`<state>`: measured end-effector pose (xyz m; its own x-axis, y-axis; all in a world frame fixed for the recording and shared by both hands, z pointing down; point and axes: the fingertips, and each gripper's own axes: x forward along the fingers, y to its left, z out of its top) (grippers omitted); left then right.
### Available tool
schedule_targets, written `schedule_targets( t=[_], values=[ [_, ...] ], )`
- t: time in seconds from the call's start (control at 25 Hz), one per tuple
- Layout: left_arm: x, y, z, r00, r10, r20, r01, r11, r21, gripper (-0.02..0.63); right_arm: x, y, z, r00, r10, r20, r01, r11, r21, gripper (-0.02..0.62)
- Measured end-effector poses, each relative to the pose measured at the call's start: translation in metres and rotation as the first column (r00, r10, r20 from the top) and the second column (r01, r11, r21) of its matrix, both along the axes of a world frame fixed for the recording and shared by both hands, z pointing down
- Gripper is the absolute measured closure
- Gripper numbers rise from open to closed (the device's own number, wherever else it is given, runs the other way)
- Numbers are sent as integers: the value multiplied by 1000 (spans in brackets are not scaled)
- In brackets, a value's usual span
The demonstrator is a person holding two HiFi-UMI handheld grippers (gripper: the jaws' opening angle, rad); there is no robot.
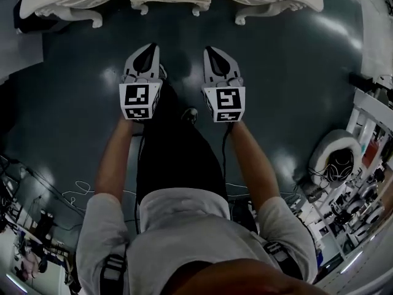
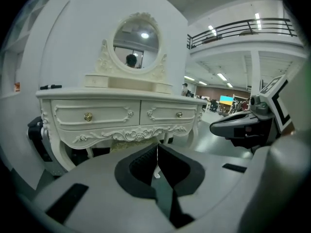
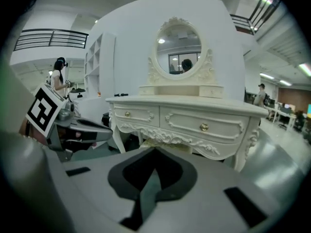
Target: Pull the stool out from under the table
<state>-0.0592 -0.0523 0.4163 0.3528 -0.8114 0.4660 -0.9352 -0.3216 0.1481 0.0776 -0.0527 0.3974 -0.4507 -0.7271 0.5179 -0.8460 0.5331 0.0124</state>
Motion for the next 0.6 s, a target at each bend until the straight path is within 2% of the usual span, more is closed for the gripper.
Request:
schedule_targets(
  t=[0.2, 0.32, 0.48, 0.6],
  values=[
    [-15, -14, 53, 997, 43, 69, -40, 998, -48, 595, 4, -17, 66, 998, -15, -63, 14, 1000, -26, 581],
    [-11, -34, 80, 985, 59, 161, -53, 998, -38, 595, 17, -36, 91, 996, -32, -87, 27, 998, -48, 581],
    [-20, -46, 106, 958, 69, 278, -67, 998, -17, 595, 21, -55, 112, 991, -13, -130, 6, 999, -53, 581],
    [-33, -51, 121, 959, 75, 273, -75, 997, -10, 595, 19, -68, 128, 979, -21, -205, 14, 999, -35, 581]
  ],
)
